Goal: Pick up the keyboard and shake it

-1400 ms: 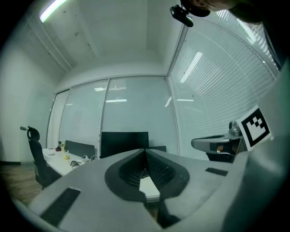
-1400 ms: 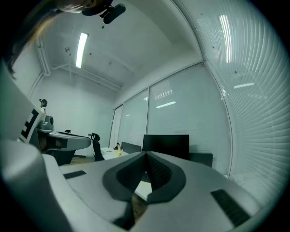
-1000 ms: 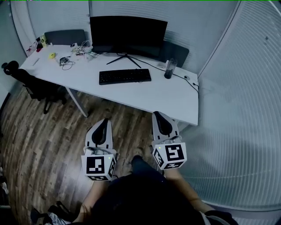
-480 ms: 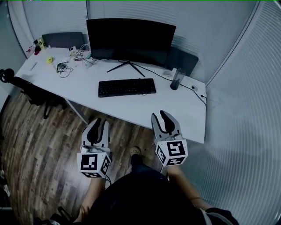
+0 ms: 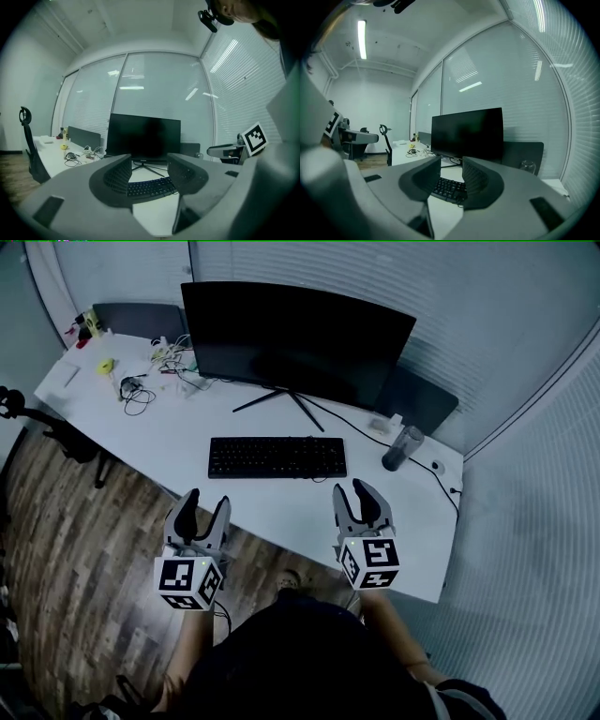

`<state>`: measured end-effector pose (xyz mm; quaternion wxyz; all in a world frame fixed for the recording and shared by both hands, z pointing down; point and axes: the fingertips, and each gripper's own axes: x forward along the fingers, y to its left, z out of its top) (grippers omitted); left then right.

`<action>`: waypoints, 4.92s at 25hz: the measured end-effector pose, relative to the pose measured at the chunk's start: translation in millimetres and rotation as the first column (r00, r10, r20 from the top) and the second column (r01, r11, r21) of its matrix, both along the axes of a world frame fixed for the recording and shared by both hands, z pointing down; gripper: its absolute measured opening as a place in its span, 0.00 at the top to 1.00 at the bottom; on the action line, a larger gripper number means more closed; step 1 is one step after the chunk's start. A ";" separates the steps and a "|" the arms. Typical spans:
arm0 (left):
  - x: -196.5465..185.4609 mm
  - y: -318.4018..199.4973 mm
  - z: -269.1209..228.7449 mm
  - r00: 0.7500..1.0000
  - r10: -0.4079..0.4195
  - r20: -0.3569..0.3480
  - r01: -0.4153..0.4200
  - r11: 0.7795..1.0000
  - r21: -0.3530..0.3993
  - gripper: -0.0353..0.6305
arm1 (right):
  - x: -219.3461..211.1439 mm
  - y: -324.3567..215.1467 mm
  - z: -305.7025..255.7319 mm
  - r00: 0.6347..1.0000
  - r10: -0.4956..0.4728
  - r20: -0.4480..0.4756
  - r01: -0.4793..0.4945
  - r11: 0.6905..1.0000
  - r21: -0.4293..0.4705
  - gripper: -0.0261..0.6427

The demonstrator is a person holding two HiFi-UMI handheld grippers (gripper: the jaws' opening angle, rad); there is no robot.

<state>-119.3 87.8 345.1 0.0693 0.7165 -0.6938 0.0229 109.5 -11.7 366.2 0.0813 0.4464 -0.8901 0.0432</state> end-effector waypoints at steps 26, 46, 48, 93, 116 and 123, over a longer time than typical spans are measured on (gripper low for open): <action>-96.2 -122.4 144.6 0.998 -0.036 -0.054 0.017 0.947 -0.322 0.59 | -17.0 -145.9 151.5 0.971 0.030 -0.239 -0.102 0.950 -0.295 0.72; -138.7 -221.0 275.1 0.954 0.138 -0.268 -0.280 0.734 -0.619 0.47 | -10.6 -210.9 268.4 0.976 -0.041 -0.216 -0.132 0.673 -0.728 0.55; -137.0 -223.1 280.6 0.954 0.149 -0.259 -0.286 0.709 -0.645 0.45 | -8.1 -215.8 272.7 0.973 -0.032 -0.227 -0.150 0.658 -0.738 0.54; -104.1 -236.8 242.6 0.767 0.050 -0.640 -0.385 0.835 -0.395 0.44 | -17.4 -238.2 59.9 0.906 0.096 -0.413 -0.224 0.936 -0.273 0.54; -133.7 -260.2 138.2 0.971 0.163 -0.173 -0.222 0.884 -0.411 0.44 | 2.7 -215.4 167.6 0.968 0.250 -0.004 -0.191 0.729 -0.658 0.54; -118.4 -262.4 78.9 0.966 0.224 0.129 -0.159 0.910 -0.383 0.44 | -14.3 -190.1 222.9 0.931 0.305 0.202 -0.017 0.588 -0.809 0.54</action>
